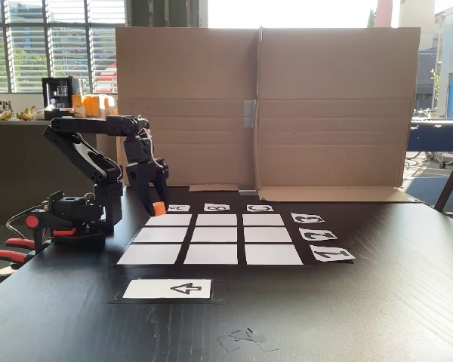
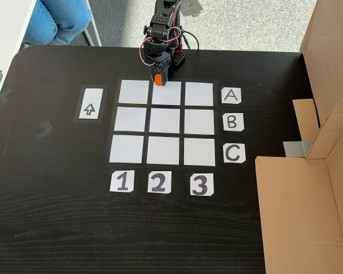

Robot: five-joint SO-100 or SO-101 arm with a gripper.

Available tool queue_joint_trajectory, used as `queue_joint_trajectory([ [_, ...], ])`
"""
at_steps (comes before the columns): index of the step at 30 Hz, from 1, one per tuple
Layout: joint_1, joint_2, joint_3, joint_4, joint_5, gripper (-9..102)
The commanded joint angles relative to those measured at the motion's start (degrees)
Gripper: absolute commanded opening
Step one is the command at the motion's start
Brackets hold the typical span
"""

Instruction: Pick up the round, orange token and place it in the grid on square A2.

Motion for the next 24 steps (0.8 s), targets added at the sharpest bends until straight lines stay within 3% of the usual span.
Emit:
queue_joint_trajectory([
  [1,-0.88,-0.18,1.23,-2.99,-0.44,-1],
  [11,-2.72,-3.08,7.21,-11.34,-1.76,-1],
  [24,-4.31,-5.01,13.36,-15.73,-1.76,-1],
])
